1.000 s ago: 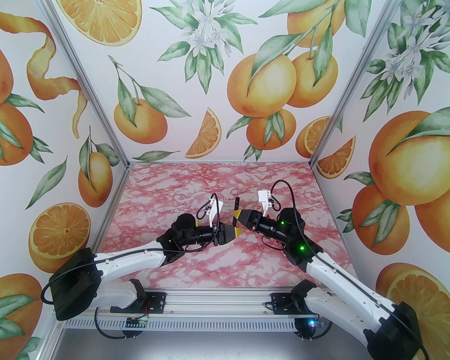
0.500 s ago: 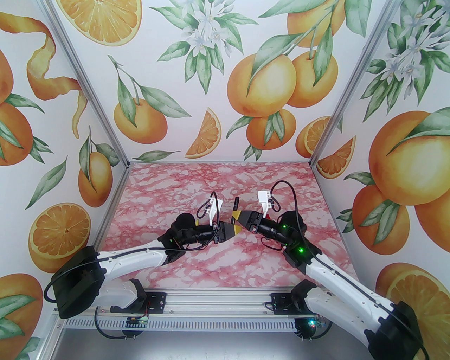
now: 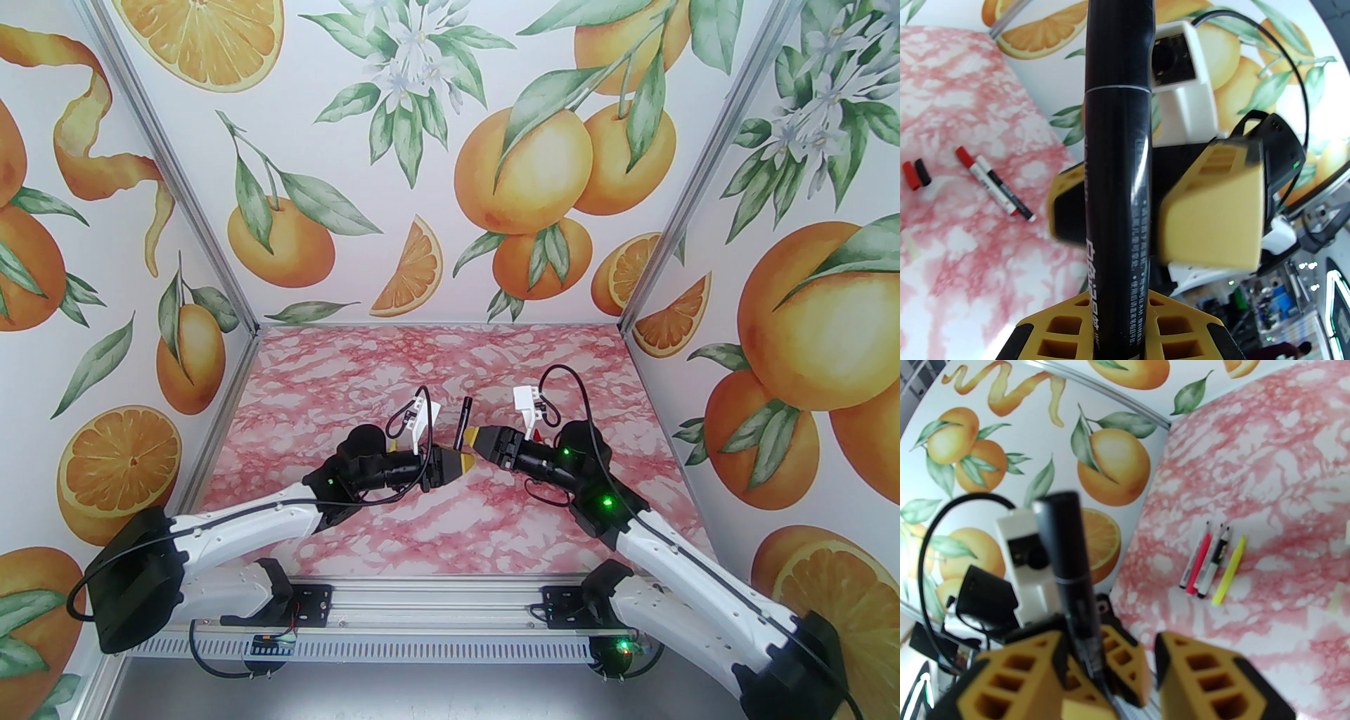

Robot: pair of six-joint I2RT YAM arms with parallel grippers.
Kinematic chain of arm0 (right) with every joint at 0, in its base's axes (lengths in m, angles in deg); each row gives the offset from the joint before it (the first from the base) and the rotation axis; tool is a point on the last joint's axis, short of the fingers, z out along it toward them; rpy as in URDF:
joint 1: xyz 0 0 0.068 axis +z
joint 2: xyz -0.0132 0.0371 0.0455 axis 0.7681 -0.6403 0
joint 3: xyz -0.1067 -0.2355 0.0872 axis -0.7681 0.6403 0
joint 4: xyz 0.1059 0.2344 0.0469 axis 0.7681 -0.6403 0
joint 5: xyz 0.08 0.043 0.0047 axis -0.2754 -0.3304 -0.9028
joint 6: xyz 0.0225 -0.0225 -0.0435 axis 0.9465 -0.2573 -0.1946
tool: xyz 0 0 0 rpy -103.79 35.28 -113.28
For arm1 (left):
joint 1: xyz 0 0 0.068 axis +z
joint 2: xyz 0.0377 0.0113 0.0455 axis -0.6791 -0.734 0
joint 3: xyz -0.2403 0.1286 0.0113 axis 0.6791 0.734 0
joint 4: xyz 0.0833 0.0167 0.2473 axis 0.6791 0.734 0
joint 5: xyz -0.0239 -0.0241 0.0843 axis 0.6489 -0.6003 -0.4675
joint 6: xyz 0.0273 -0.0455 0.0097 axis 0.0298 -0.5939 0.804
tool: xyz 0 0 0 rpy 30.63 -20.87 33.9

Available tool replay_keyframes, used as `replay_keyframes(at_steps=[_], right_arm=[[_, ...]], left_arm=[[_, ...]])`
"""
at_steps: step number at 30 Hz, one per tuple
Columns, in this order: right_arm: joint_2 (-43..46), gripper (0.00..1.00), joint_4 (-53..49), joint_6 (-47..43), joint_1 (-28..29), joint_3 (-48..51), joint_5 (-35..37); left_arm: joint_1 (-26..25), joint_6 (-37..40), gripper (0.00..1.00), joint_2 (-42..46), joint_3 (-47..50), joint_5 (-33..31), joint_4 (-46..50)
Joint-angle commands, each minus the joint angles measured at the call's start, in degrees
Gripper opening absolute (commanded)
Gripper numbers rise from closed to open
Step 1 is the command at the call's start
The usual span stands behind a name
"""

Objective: Open the pen caps

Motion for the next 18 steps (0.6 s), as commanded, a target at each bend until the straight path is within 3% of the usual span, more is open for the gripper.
replay_keyframes(at_steps=[1,6,12,18], right_arm=[[2.1,0.51,-8.2,-3.8,0.2,-2.8,3.1],[2.2,0.63,-9.3,-3.1,0.2,-4.2,3.8],[0.3,0.65,-14.1,-3.4,0.2,-7.2,7.3],[-1.2,0.52,-14.8,-3.3,0.2,-7.2,8.7]], left_arm=[[0.0,8.4,0.00,2.7,-0.6,-2.2,11.1],[-1.8,11.2,0.00,2.3,-1.8,-1.1,13.6],[-5.1,12.6,0.00,-1.5,-4.6,-0.9,13.6],[-6.7,12.3,0.00,-4.5,-6.4,-0.7,11.6]])
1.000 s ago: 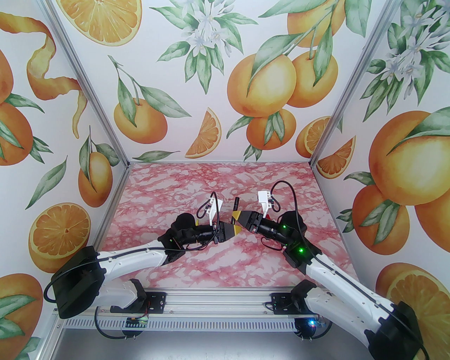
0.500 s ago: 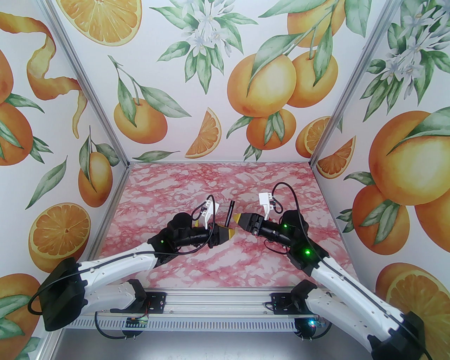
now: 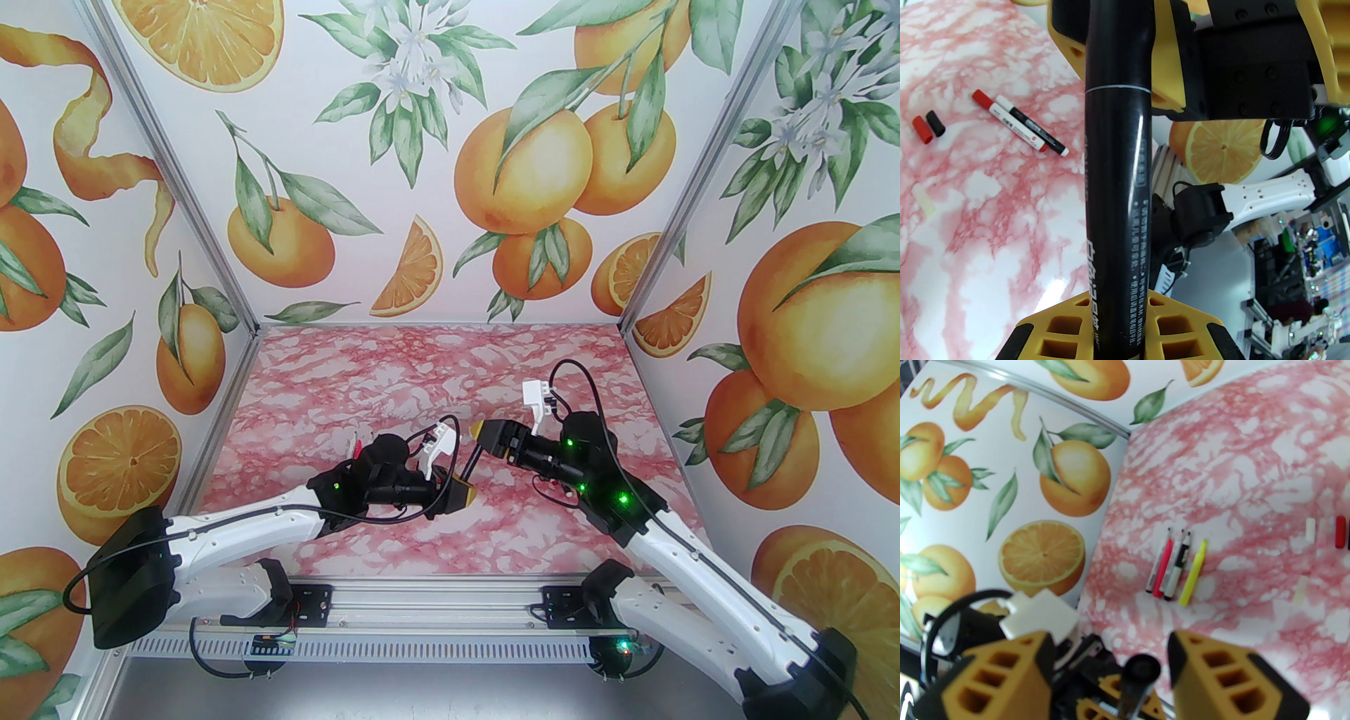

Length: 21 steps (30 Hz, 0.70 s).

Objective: Open the pen caps

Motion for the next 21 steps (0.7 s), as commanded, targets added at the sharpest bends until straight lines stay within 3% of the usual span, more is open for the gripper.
replay_keyframes(at_steps=[1,12,21], right_arm=[[-0.7,0.50,-1.2,-0.4,0.2,-1.0,1.8],[-0.9,0.27,-1.1,-0.2,0.2,-0.2,2.4],[-1.0,0.19,-1.9,-0.7,0.2,-0.3,2.9]], left_arm=[[-0.9,1.0,0.00,-1.5,-3.0,0.2,-2.0],[-2.1,-0.3,0.00,-3.5,-3.2,0.0,-4.4],[-2.1,-0.2,0.00,-3.1,-3.2,-0.3,-4.0]])
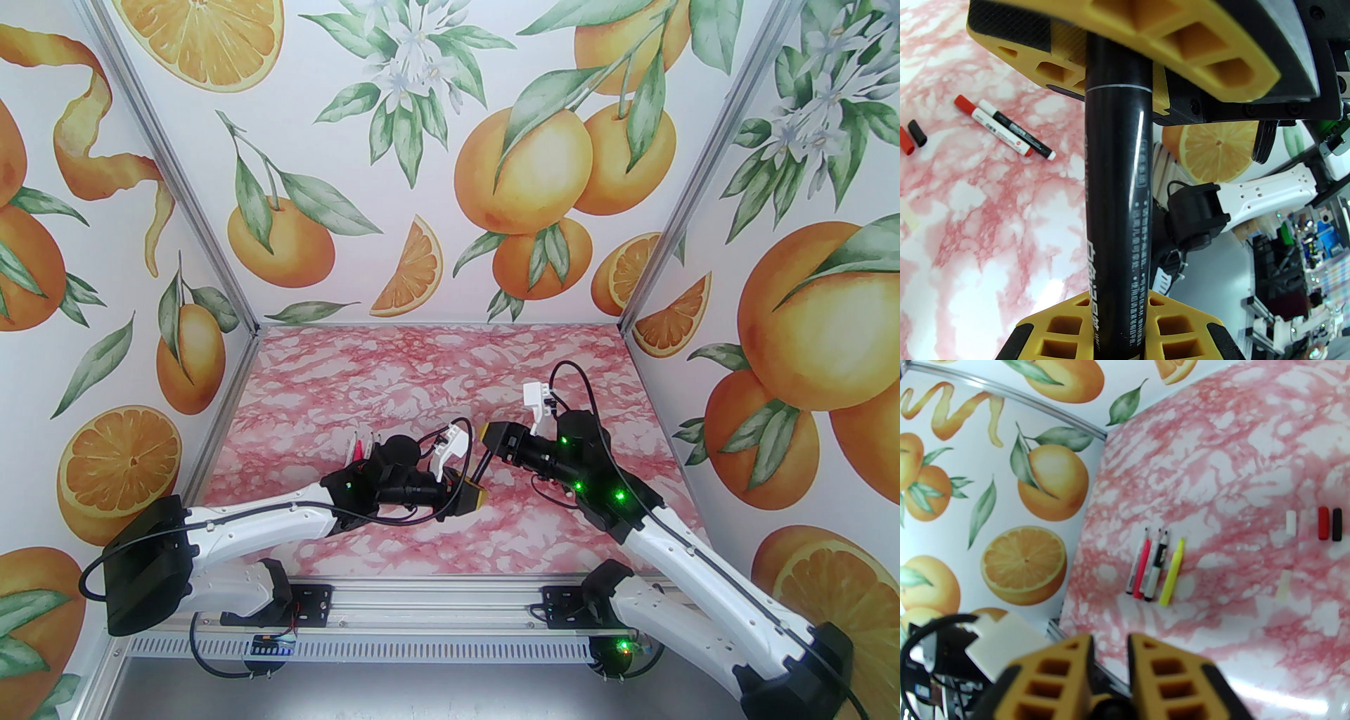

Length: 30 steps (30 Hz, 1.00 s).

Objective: Open the pen caps

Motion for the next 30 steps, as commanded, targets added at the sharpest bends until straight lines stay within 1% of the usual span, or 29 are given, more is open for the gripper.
replay_keyframes(at_steps=[1,2,3,4,8,10,15,17,20,25,28,30], right_arm=[[-0.4,0.18,0.3,-0.5,0.2,-0.3,0.4],[-0.5,0.17,0.3,-0.5,0.2,-0.3,0.4],[-0.5,0.14,-0.3,-0.8,0.2,-0.8,1.0],[-0.4,0.12,-1.2,-1.1,0.2,-1.3,2.0],[-0.3,0.10,-5.5,-2.3,0.2,-3.6,6.9],[-0.4,0.09,-7.6,-2.8,0.2,-4.9,9.5],[-0.9,0.08,-8.8,-3.3,-0.5,-7.0,12.8],[-1.1,0.08,-8.8,-3.0,-1.1,-7.6,13.5],[-1.2,0.08,-9.8,-2.3,-2.4,-8.6,15.0],[-0.5,0.07,-13.1,-1.3,-4.7,-9.9,19.5],[0.1,0.07,-14.1,-0.9,-5.9,-10.1,21.5],[0.5,0.06,-14.4,-1.1,-6.4,-10.2,22.6]], left_arm=[[-0.4,-0.1,0.00,-0.3,-1.9,-0.2,-1.0],[-0.5,-0.1,0.00,-0.4,-1.9,-0.2,-0.9],[-0.5,0.1,0.00,-0.5,-1.9,-0.3,-0.6],[-0.6,1.2,0.00,-0.8,-2.3,-0.8,1.7],[-2.3,6.0,0.00,-1.8,-5.6,-6.4,12.3],[-3.4,7.3,0.00,-2.0,-6.6,-8.9,14.8],[-6.1,10.3,0.00,-3.1,-8.4,-13.9,19.1],[-7.5,11.5,0.00,-3.8,-9.7,-16.7,21.4],[-10.1,13.3,0.00,-5.2,-12.1,-22.9,26.0],[-13.7,15.5,0.00,-7.8,-16.0,-32.1,31.6],[-15.1,16.3,0.00,-8.9,-17.3,-33.9,32.6],[-15.4,16.5,0.00,-9.7,-17.9,-33.6,32.8]])
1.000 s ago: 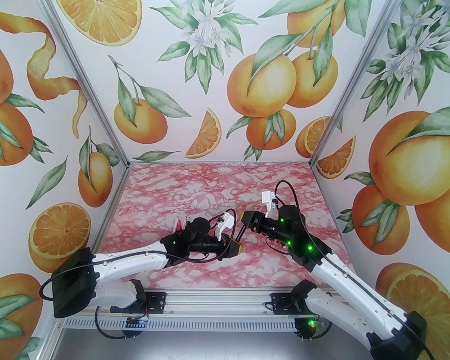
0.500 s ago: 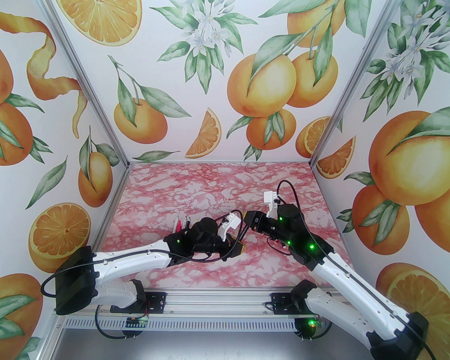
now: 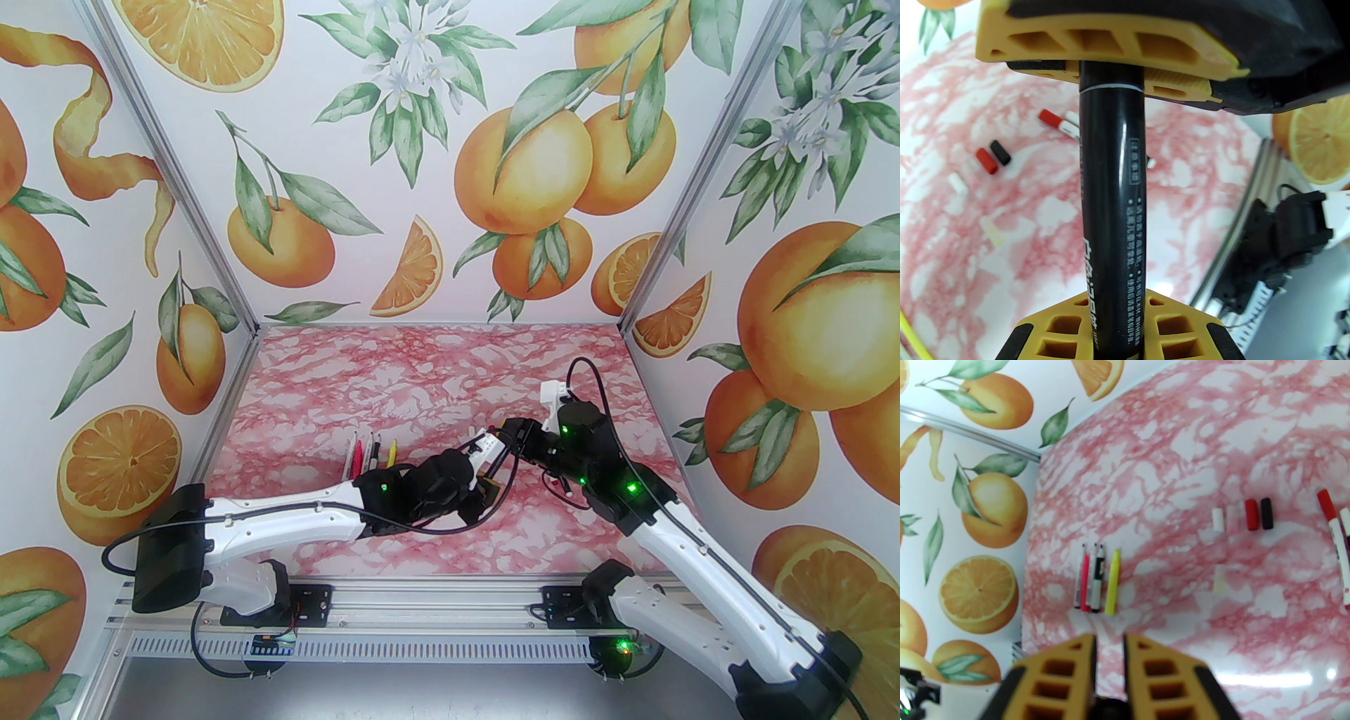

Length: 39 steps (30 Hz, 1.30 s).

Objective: Open the pen caps

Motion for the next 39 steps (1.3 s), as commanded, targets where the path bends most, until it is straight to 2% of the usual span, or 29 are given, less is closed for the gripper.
replay_keyframes(at_steps=[1,8,16,21,26,33,39], right_arm=[[1.3,0.06,2.9,0.1,-3.7,-2.8,11.3],[3.0,0.07,12.2,-3.2,-6.8,0.6,4.1],[2.2,0.08,23.8,-3.1,-9.0,3.7,-9.6],[1.8,0.09,21.3,-4.3,-9.0,3.5,-9.7],[0.8,0.10,11.1,-9.6,-9.0,1.6,-8.7],[-1.0,0.12,-4.6,-17.3,-8.3,0.8,-2.5],[-5.2,0.12,-8.5,-19.5,-3.2,1.6,5.2]], left_arm=[[-3.1,3.9,0.00,-1.1,-0.5,2.1,9.3],[0.1,0.1,0.00,3.1,5.9,18.1,-3.2],[5.5,-5.2,0.00,8.7,13.2,32.4,-16.8],[7.1,-5.2,0.00,12.9,15.0,30.0,-15.9],[8.0,-4.3,0.00,16.4,16.0,26.7,-13.2],[9.1,-1.6,0.00,22.9,15.9,22.7,-6.5],[9.1,1.1,0.00,27.9,13.2,17.3,1.8]])
